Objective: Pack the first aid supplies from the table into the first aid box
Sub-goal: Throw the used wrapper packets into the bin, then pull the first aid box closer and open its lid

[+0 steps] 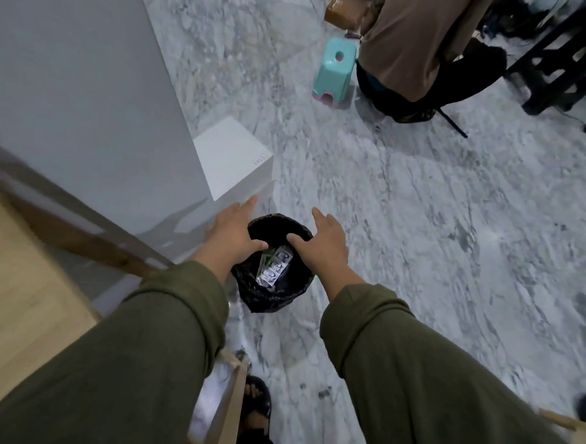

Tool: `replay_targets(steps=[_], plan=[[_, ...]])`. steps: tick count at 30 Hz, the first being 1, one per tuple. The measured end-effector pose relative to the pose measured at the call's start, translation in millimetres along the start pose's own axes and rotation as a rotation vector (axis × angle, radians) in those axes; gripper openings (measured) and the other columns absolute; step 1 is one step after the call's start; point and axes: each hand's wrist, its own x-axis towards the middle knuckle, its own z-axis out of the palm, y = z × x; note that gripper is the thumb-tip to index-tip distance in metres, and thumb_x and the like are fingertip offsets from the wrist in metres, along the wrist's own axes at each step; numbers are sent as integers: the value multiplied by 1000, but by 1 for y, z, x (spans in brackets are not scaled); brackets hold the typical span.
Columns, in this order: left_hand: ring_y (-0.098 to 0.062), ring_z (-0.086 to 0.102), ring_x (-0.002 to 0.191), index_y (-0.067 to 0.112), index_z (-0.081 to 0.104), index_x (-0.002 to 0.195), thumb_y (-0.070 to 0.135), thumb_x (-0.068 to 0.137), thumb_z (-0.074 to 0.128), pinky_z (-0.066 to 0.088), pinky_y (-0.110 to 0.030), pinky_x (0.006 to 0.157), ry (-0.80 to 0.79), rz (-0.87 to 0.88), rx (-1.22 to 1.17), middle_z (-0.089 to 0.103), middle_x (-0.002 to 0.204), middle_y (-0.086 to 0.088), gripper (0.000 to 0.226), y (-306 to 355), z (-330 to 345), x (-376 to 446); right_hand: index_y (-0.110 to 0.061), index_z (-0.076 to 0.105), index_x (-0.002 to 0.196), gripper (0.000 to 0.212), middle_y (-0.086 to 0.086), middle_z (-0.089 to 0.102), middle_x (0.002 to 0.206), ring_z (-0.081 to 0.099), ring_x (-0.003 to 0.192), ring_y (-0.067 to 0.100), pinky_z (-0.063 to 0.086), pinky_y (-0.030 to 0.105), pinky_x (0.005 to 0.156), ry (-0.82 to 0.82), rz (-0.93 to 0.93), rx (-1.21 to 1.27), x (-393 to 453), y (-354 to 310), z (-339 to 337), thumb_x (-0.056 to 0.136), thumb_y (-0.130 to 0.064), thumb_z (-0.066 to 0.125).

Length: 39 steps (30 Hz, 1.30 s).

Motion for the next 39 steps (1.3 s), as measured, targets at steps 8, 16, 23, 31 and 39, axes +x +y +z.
replay_targets(steps=[8, 16, 23, 31, 39], plan=[[-25, 15, 145, 26, 21, 148, 34, 78, 74, 24, -44, 115, 168, 33, 15, 16, 158, -6, 89, 17, -89, -86, -28, 20, 148, 74, 5, 12, 159, 8, 147, 24, 20, 48, 114, 106, -153, -13, -81, -69, -54, 87, -40, 60], [-24, 10, 146, 27, 20, 148, 37, 80, 71, 20, -42, 117, 319, 50, 52, 11, 159, -4, 86, -10, -169, -216, -26, 23, 147, 70, 7, 16, 158, 11, 146, 25, 21, 46, 113, 170, -329, -47, -208, -138, -64, 88, -40, 59], [-22, 7, 146, 27, 22, 148, 35, 79, 72, 18, -46, 115, 474, -54, 48, 11, 159, -2, 85, -85, -219, -368, -26, 25, 145, 68, 7, 17, 157, 12, 145, 24, 22, 46, 112, 176, -532, -97, -335, -198, -29, 88, -40, 58], [-22, 8, 146, 28, 23, 147, 37, 79, 72, 18, -46, 115, 676, -248, 37, 13, 159, -3, 84, -187, -263, -518, -26, 27, 145, 67, 5, 17, 156, 13, 145, 23, 22, 45, 114, 136, -819, -160, -458, -283, 24, 87, -38, 60], [-24, 11, 146, 29, 23, 147, 38, 77, 73, 21, -47, 114, 806, -522, 7, 14, 158, -4, 87, -280, -269, -627, -27, 27, 144, 68, 6, 17, 156, 11, 146, 22, 20, 45, 114, -10, -1085, -233, -536, -351, 101, 87, -39, 61]])
